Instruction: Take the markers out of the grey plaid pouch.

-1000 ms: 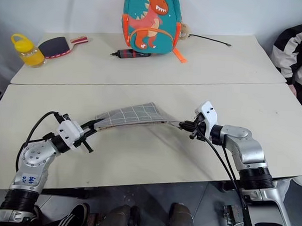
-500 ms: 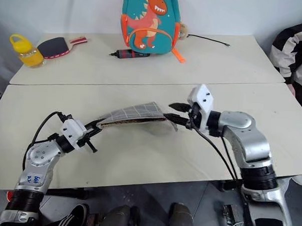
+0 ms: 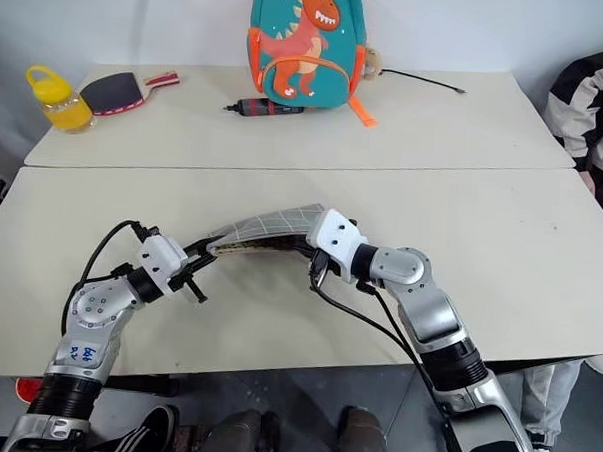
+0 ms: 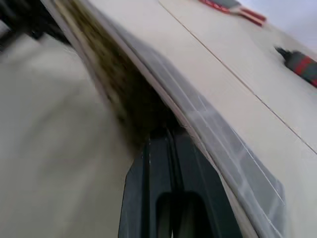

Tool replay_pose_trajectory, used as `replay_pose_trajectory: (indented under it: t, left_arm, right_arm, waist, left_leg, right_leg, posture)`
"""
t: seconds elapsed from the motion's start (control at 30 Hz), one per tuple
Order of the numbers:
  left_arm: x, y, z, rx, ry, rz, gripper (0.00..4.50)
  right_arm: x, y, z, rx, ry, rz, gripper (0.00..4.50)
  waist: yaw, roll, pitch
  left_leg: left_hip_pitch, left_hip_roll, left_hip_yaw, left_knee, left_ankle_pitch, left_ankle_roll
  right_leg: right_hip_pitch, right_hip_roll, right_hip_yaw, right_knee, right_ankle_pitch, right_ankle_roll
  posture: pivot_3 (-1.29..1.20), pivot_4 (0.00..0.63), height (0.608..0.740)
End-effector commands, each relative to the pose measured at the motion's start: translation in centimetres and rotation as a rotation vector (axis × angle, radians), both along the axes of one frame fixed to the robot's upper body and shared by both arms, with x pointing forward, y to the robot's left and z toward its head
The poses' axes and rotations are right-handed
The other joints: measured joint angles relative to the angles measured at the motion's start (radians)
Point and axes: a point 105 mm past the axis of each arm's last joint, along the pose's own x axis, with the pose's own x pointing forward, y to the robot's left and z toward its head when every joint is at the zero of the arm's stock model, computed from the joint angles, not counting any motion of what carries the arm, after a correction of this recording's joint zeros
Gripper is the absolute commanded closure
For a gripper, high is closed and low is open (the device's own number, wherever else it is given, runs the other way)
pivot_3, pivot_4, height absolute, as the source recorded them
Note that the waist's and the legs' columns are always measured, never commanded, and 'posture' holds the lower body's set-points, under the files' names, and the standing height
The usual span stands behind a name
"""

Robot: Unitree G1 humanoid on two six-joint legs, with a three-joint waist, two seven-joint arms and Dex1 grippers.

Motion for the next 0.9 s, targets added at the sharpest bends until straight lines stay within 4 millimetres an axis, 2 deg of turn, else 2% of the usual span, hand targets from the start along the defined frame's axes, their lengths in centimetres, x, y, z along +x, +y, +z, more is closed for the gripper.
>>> replay_pose_trajectory:
  t: [0.03,0.17,0.2,0.3,0.6,0.7,0.83,0.9]
  left_arm:
    - [-0.5,-0.5,1.1,0.003,-0.051,-0.019,4.50]
    - [-0.6,-1.3,1.3,0.000,-0.046,-0.046,4.50]
    - [-0.5,-1.4,1.3,0.001,-0.045,-0.046,4.50]
    - [-0.2,-1.5,1.5,0.015,-0.057,-0.023,4.50]
    - [-0.6,-2.4,0.9,-0.015,0.004,-0.062,4.50]
    - [-0.9,-3.0,0.8,-0.037,0.038,-0.090,4.50]
    - [-0.9,-3.1,0.4,-0.045,0.108,-0.096,4.50]
    - [-0.6,-3.0,0.7,-0.075,0.132,-0.082,4.50]
  right_arm:
    - [0.0,-0.1,0.9,-0.012,-0.071,0.010,4.48]
    - [0.9,-1.1,-0.6,-0.273,-0.248,-0.012,4.48]
    - [1.0,-1.2,-0.6,-0.282,-0.262,-0.013,4.48]
    - [1.2,-1.1,0.2,-0.252,-0.287,-0.018,3.94]
    - [1.4,-1.2,0.5,-0.277,-0.328,-0.028,0.90]
    - [1.3,-1.0,0.5,-0.288,-0.336,-0.023,0.01]
    - [1.0,-0.6,1.8,-0.216,-0.300,0.000,0.01]
    - [0.8,-0.7,2.5,-0.199,-0.272,0.021,0.42]
  waist:
    - [0.000,0.000,0.000]
    - [0.001,0.000,0.000]
    - [0.001,0.000,0.000]
    - [0.000,0.000,0.000]
    - [-0.001,0.000,0.000]
    - [0.000,0.000,0.000]
    - [0.000,0.000,0.000]
    - [0.000,0.000,0.000]
  left_leg:
    - [0.000,0.000,0.000,0.000,0.000,0.000]
    - [0.000,0.000,0.000,0.000,0.000,0.000]
    - [0.000,0.000,0.000,0.000,0.000,0.000]
    - [0.000,0.000,0.000,0.000,0.000,0.000]
    - [0.000,0.000,0.000,0.000,0.000,0.000]
    - [0.000,0.000,0.000,0.001,0.000,0.000]
    - [0.000,0.000,0.000,0.001,0.000,0.000]
    - [0.000,0.001,0.000,0.001,0.000,0.000]
  right_leg:
    - [0.000,0.000,0.000,0.000,0.000,0.000]
    - [0.000,0.000,0.000,0.000,0.000,0.000]
    - [0.000,0.000,0.000,0.000,0.000,0.000]
    - [0.000,0.000,0.000,0.000,0.000,0.000]
    - [0.000,0.000,0.000,0.000,0.000,0.000]
    - [0.000,0.000,0.000,0.000,0.000,0.000]
    - [0.000,0.000,0.000,0.000,0.000,0.000]
    - [0.000,0.000,0.000,0.000,0.000,0.000]
  posture:
    - [0.00,0.150,0.740]
    - [0.00,0.150,0.740]
    - [0.00,0.150,0.740]
    - [0.00,0.150,0.740]
    - [0.00,0.150,0.740]
    - [0.00,0.150,0.740]
    - [0.00,0.150,0.740]
    - [0.00,0.150,0.740]
